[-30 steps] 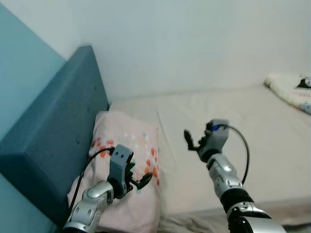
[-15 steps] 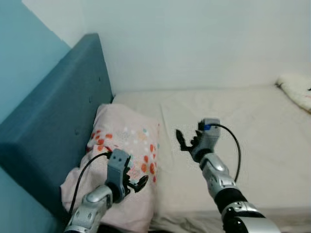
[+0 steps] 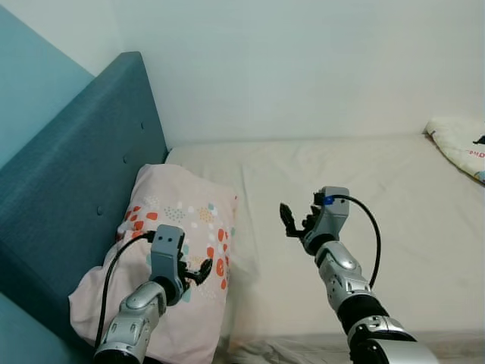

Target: Clean up the room

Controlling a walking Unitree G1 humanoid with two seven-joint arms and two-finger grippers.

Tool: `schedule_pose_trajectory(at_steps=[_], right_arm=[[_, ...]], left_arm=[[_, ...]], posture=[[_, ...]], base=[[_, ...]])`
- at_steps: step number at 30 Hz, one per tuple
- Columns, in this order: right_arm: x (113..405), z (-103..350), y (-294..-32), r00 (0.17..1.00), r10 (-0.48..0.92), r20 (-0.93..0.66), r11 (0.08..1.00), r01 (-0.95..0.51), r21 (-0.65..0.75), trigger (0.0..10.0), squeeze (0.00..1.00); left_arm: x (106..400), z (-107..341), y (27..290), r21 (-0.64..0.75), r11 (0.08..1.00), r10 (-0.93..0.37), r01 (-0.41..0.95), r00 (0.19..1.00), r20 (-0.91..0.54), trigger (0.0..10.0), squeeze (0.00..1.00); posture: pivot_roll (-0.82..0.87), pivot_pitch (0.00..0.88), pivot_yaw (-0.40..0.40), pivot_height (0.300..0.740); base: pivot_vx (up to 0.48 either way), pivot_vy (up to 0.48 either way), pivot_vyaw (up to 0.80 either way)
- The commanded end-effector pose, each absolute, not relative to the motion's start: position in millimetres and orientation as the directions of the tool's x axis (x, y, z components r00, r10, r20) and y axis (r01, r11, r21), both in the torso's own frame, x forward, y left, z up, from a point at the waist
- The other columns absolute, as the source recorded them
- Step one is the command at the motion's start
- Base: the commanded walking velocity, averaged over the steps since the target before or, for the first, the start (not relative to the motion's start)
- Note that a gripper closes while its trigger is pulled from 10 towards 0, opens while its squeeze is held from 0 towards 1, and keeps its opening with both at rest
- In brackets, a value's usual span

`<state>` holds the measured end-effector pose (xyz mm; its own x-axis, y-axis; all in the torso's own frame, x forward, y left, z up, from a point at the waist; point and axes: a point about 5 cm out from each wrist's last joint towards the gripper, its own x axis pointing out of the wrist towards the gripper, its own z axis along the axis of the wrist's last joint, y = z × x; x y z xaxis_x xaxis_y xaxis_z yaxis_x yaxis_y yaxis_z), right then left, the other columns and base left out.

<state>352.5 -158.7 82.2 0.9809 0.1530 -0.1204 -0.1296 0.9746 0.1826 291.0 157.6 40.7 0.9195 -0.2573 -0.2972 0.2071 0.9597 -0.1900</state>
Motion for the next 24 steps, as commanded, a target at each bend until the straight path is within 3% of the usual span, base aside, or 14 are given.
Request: schedule_pose_trajectory(at_steps=[1,4,11,24], right_arm=[[348.4,73.1,-156.3,0.973,0.165,-0.163,0.973,-0.134,0.187,10.0,0.0],[348.1,71.9,-155.8,0.971,0.166,-0.172,0.974,-0.134,0.184,10.0,0.0],[349.1,70.9,-150.0,0.963,0.185,-0.194,0.971,-0.148,0.19,10.0,0.0],[347.8,66.2,-143.2,0.948,0.213,-0.237,0.971,-0.178,0.162,10.0,0.0]], left_arm=[[288.5,35.2,164.5,-0.194,0.966,-0.226,0.171,0.922,-0.315,10.0,0.0],[287.8,32.1,164.9,-0.22,0.963,-0.224,0.157,0.92,-0.322,10.0,0.0],[292.9,38.3,161.2,-0.266,0.952,-0.22,0.153,0.945,-0.244,10.0,0.0],[283.4,14.3,205.1,-0.414,0.894,0.022,-0.174,0.937,-0.348,10.0,0.0]], posture=[[-0.18,0.0,0.023,0.74],[-0.18,0.0,0.021,0.74],[-0.18,0.0,0.017,0.74],[-0.18,0.0,0.015,0.68]], base=[[0.0,-0.48,0.0],[0.0,-0.48,0.0],[0.0,0.0,0.0],[0.0,0.0,0.0]])
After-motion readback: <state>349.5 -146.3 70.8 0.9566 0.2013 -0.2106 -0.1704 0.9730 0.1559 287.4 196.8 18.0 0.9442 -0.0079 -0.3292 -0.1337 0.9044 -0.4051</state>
